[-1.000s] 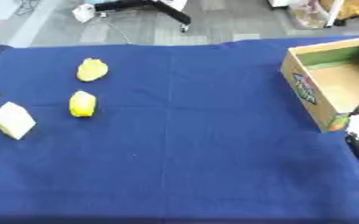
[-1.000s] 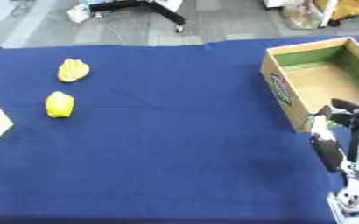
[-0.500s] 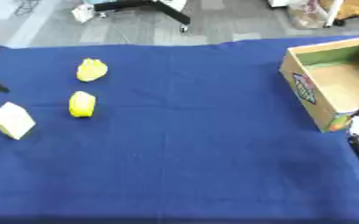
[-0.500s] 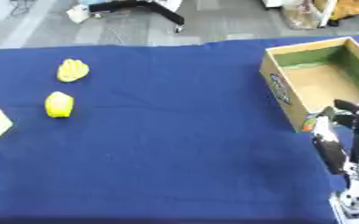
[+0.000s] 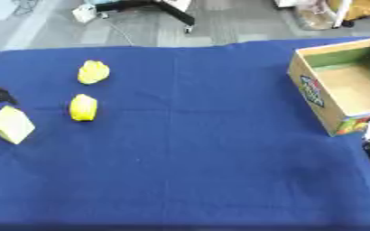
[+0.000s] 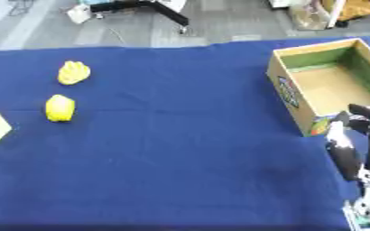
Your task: Pick up the objects with one hand, pass them to the other hand, and then place them into the box on the other side of the table.
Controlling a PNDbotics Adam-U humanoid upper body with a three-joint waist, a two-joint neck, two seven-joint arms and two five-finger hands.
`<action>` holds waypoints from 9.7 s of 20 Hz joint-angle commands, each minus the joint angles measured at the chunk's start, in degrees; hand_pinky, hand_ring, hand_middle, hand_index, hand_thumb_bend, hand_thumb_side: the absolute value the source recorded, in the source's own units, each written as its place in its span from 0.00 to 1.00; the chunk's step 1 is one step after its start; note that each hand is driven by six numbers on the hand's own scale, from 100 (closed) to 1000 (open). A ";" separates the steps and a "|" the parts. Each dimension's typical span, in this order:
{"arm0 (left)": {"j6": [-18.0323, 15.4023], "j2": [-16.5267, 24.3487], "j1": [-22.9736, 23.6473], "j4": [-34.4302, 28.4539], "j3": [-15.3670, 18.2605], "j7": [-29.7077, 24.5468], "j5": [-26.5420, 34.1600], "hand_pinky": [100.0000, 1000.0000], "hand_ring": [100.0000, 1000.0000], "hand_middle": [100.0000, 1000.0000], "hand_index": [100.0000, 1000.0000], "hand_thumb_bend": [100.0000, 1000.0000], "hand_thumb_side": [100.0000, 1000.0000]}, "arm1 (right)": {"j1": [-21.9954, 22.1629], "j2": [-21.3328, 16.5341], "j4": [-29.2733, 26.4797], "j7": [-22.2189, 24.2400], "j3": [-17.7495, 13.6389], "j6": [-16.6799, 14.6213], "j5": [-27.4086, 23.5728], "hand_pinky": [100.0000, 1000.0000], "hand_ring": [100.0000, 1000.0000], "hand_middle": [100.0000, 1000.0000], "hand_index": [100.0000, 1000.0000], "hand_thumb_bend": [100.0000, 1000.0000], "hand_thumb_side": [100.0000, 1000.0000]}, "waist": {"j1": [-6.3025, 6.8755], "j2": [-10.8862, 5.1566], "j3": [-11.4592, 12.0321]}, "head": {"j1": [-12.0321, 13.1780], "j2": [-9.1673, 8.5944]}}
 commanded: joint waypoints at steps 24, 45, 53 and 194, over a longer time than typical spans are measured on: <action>3.13 7.58 1.39 -17.24 3.28 0.87 8.49 0.86 0.70 0.54 0.65 0.33 0.00 | -0.73 -0.36 -0.54 0.04 -0.21 0.02 -0.16 0.67 0.57 0.63 0.69 0.00 0.40 | -0.62 -0.58 -0.09 | 0.14 0.30; 17.73 -16.23 2.93 -52.82 10.26 13.30 54.22 0.68 0.60 0.48 0.57 0.28 0.00 | -13.09 -1.82 -5.65 10.87 8.98 -1.24 1.01 0.69 0.58 0.64 0.72 0.00 0.35 | -1.73 -1.28 1.61 | -0.92 0.30; 20.15 -27.98 4.81 -51.99 9.28 11.93 69.11 0.65 0.58 0.47 0.57 0.29 0.00 | -21.12 -3.28 -10.01 19.88 14.59 -2.33 3.29 0.70 0.61 0.66 0.74 0.00 0.32 | -2.18 -1.26 1.88 | -0.84 0.30; 36.25 -14.25 3.73 -47.63 -11.41 -2.97 105.94 0.88 0.63 0.51 0.61 0.34 0.04 | -44.66 -5.43 -13.16 48.01 29.13 -15.89 45.88 0.73 0.81 0.76 0.90 0.43 0.36 | -2.25 0.27 2.65 | -0.27 0.30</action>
